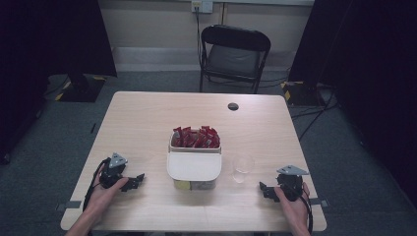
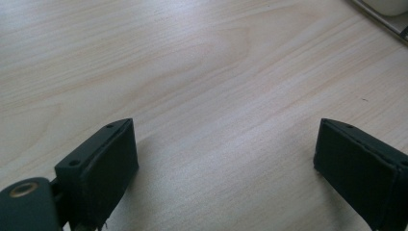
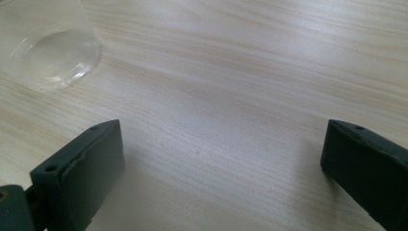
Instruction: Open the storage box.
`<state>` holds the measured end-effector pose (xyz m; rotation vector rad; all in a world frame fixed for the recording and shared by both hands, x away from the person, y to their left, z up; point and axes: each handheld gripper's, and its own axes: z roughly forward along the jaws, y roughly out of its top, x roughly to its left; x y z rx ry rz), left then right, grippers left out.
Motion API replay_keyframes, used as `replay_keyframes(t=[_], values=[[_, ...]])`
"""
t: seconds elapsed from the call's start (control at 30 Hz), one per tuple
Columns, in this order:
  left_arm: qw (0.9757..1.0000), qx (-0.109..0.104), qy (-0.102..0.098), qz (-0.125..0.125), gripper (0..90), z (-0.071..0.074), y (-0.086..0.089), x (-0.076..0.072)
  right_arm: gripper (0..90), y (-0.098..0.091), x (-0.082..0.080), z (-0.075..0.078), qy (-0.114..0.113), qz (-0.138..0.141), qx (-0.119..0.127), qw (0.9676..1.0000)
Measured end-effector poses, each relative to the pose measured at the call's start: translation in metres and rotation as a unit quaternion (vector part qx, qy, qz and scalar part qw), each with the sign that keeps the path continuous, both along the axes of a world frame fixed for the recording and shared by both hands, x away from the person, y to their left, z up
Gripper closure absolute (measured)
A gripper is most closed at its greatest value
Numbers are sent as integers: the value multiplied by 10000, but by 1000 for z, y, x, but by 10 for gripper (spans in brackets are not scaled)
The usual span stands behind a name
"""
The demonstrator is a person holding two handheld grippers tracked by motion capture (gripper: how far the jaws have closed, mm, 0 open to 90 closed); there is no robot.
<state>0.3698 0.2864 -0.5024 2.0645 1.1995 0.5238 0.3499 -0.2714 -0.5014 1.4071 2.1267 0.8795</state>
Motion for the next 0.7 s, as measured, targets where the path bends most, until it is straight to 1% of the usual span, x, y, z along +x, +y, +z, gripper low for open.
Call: replay_keyframes(t=[0.17, 0.2, 0.3, 0.37, 0.43, 0.47, 0.5, 0.6, 0.63, 0.67, 0.7], values=[[10000, 7, -1, -8, 74, 0, 0, 0, 6, 0, 0, 0, -5, 0, -3, 10000], [10000, -14, -2, 35, 74, 0, 0, 0, 4, 0, 0, 0, -4, 2, -8, 10000], [10000, -29, 13, 33, 78, 0, -1, 0, 0, 0, 0, 0, 3, -19, 0, 10000], [10000, -18, 19, 39, 94, 0, 0, 0, 0, 0, 0, 0, 5, -24, 1, 10000], [10000, -10, 24, 65, 131, 2, 1, -1, 0, 0, 0, 0, 6, -31, -3, 10000], [9999, -73, 13, 109, 131, 2, 1, -1, 0, 0, 0, 0, 6, -36, 0, 10000], [9999, -60, 41, 98, 155, 3, 2, -1, 0, 0, 0, 0, 5, -37, 0, 10000], [9999, -58, 70, 65, 157, 3, 3, -1, 0, 0, 0, 0, 8, -40, 2, 10000], [9998, -145, 69, 128, 160, 3, 3, -2, 0, 0, 0, 0, 5, -36, -1, 10000], [9996, -251, 111, 112, 163, 4, 3, -2, 0, 0, 0, 0, 2, -37, -16, 10000], [9996, -251, 111, 112, 164, 4, 3, -2, 0, 0, 0, 0, 2, -37, -16, 10000]])
